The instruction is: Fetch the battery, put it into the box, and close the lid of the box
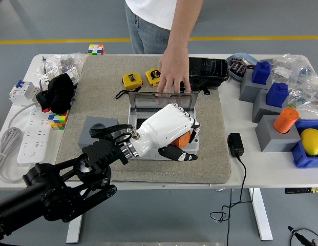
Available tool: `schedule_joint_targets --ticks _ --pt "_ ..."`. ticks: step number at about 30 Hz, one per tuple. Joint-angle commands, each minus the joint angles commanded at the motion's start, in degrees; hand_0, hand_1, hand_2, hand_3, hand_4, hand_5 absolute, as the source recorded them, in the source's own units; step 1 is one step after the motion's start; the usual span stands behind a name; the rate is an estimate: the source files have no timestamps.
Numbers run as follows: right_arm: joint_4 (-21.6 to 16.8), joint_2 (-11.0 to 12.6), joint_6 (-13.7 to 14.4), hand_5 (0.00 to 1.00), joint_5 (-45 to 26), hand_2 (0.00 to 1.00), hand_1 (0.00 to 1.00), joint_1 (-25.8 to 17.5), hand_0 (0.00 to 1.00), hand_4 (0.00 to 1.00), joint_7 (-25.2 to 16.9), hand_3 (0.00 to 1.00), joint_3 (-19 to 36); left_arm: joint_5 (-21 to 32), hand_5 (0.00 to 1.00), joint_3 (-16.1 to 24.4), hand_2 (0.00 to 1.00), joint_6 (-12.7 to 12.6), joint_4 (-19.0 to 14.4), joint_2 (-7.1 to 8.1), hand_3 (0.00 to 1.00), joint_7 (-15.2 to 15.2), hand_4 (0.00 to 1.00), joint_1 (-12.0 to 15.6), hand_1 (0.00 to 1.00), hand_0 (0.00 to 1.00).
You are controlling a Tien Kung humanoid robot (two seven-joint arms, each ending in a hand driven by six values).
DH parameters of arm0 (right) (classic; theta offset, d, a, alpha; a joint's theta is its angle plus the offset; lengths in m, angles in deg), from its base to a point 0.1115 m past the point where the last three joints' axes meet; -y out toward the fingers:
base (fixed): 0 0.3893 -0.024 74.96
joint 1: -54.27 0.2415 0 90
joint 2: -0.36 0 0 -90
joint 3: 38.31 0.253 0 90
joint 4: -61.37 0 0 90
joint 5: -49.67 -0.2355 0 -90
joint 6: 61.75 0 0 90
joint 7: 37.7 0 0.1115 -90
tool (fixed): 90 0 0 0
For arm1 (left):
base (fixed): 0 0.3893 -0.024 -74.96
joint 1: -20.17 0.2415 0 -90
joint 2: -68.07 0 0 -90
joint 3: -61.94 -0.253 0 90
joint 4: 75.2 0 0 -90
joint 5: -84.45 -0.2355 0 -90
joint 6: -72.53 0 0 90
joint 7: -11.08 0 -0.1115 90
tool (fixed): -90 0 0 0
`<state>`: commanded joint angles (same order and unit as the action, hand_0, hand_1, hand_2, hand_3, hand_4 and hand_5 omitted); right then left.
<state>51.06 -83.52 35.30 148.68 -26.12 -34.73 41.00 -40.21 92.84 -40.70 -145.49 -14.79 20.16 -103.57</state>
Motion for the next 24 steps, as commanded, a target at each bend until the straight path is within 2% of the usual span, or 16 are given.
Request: schedule_joint_targets --ticks 3,7,11,14,18,24 --pt "0.0 -0.05 0.03 0.998 -0.3 0.818 0.849 0.16 0.877 0.998 -0.03 0.837 -0.52 2.22 0.349 0.04 0.013 -0.37 2.63 -1.46 0.007 0.38 0.899 -0.96 0.002 0.021" --pt "0.0 0.09 0.01 0.998 0.21 0.818 0.849 0.33 0.877 0.998 0.06 0.837 -0.09 3.76 0.349 0.04 0.013 -0.52 3.76 -2.81 0.007 0.5 0.899 -2.28 0.002 0.021" --pt "0.0 0.19 0.01 0.998 0.43 0.818 0.849 0.34 0.876 0.998 0.09 0.837 0.17 5.22 0.38 0.25 0.013 -0.58 4.76 -3.73 0.008 0.67 0.891 -3.24 0.002 0.02" --pt "0.0 0.15 0.0 0.998 0.64 0.818 0.849 0.31 0.876 0.998 0.12 0.837 0.29 7.66 0.38 0.12 0.013 -0.75 7.48 -4.54 0.008 1.13 0.891 -3.98 0.002 0.02" --pt "0.0 0.02 0.0 0.998 0.35 0.818 0.85 0.38 0.876 0.998 0.1 0.839 -0.06 9.02 0.375 0.33 0.013 -1.15 10.86 -5.41 0.007 1.84 0.892 -4.45 0.002 0.021" --pt "0.0 0.12 0.02 0.998 0.43 0.818 0.848 0.53 0.876 0.998 0.1 0.837 0.04 9.82 0.388 0.78 0.013 -1.5 13.37 -5.76 0.008 2.24 0.888 -5.05 0.002 0.022"
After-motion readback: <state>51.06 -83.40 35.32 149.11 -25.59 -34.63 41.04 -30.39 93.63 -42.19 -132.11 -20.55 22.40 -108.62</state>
